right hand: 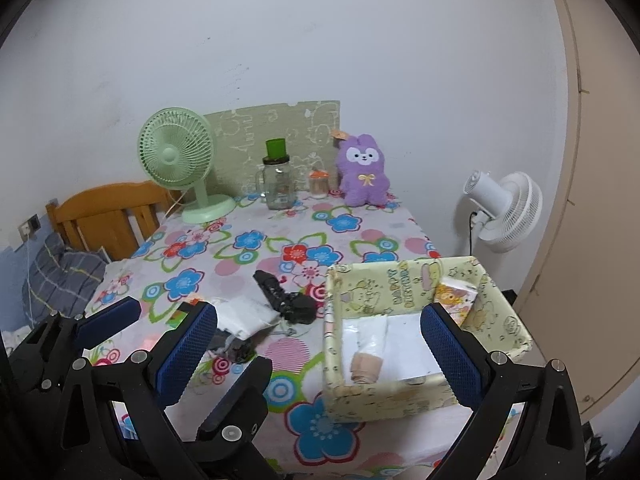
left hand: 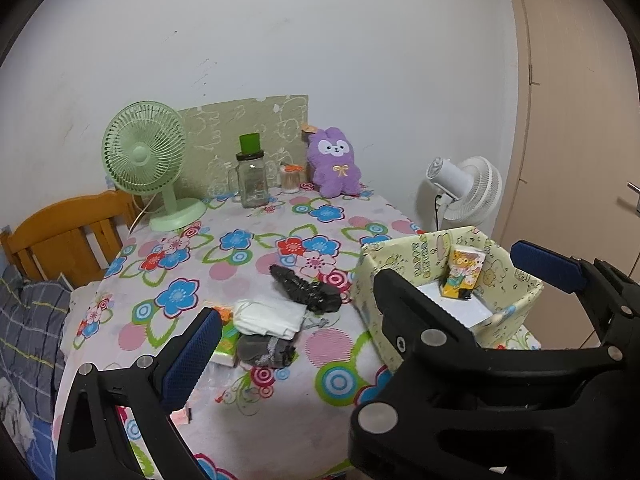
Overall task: Organize soft objects
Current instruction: 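Lift both tools out of the box and back over the table, then reach the left tool to the pink paper packet and grasp it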
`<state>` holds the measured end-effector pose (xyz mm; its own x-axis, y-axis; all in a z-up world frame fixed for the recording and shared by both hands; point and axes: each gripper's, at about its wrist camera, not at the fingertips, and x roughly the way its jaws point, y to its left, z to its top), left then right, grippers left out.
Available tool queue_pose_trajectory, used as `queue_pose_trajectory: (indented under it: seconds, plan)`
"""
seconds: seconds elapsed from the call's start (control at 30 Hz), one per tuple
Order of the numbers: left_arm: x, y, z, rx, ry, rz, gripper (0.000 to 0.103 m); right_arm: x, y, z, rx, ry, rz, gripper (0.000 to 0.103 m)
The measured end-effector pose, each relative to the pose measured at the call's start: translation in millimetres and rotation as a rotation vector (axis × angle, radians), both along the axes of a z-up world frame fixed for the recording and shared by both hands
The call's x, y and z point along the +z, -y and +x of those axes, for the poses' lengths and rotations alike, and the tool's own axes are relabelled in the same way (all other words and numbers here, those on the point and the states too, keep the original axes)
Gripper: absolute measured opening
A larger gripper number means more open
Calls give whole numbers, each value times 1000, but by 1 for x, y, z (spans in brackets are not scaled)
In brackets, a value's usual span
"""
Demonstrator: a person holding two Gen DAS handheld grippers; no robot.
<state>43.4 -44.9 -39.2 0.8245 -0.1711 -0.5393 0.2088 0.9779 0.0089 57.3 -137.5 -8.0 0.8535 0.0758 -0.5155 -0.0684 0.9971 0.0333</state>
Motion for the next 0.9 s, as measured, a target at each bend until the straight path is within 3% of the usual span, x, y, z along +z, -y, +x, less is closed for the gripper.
queue_pose_trajectory:
  seconds: [0.43, 0.9]
  plan:
    - [-19, -41, 7, 62, -21, -22, 103, -21, -39, 11, 40, -31, 17, 102]
    - [-51, -82, 24, 174, -77, -29, 99, -49, -82, 37, 108, -76, -25, 93]
